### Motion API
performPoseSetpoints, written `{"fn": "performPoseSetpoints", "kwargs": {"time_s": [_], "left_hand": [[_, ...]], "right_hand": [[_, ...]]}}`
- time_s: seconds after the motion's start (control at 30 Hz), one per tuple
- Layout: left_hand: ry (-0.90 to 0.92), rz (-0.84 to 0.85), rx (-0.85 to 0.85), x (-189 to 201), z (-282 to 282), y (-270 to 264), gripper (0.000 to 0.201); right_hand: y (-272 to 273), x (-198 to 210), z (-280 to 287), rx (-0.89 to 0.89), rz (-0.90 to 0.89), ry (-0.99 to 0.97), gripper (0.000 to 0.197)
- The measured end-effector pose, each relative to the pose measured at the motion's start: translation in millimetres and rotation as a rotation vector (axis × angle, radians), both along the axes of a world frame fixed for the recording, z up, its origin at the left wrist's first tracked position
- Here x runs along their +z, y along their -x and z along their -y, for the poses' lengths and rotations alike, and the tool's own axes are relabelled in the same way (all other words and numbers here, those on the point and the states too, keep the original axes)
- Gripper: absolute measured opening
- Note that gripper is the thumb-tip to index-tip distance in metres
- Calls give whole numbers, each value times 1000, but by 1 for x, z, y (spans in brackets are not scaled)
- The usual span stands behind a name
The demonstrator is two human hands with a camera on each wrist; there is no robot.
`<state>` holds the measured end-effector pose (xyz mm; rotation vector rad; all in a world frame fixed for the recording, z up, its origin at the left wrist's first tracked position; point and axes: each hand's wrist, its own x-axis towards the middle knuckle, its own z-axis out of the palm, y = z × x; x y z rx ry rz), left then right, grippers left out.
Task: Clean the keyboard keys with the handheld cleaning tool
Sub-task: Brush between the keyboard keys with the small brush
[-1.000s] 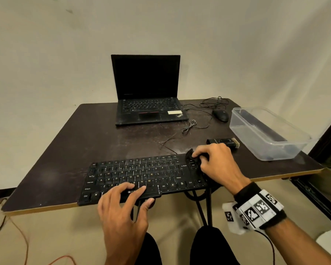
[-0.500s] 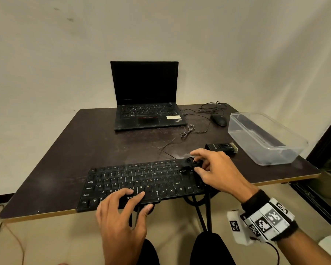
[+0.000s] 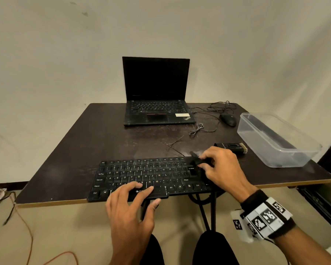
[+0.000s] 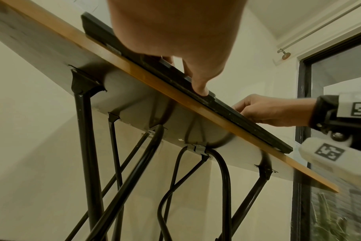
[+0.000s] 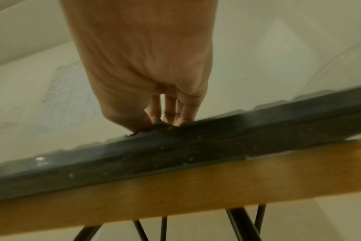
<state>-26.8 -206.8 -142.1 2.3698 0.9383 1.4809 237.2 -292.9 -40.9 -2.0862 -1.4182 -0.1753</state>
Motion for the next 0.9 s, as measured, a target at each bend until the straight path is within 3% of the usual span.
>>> {"fn": "performPoseSetpoints", "kwargs": {"time_s": [0.07,0.17,0.3,0.43,0.57,0.7,0.83,0.9], "left_hand": [[-2,-5,-4,-1,0,0,33],[0,-3,1,-1,0,0,33],[9,-5,2,0,1,0,33],[-3,-6,9,-1,0,0,33],[4,-12,5,-1,1,-1,33],[0,-8,4,-1,0,0,33],[6,-20,9,-1,0,1,34],[1,-23,9,-1,0,1,34]], "right_hand": [[7,0,0,-21,12,16,12],[20,-3,1,88,47,51,14],[15,-1,2,10,25,19,11],[30,-6,6,102,53,70,13],[12,-1,9,-23,21,25,12],[25,-8,18,65,-2,32,13],[9,-7,24,-78,-42,5,10],[18,-7,26,-32,-34,28,9]]}}
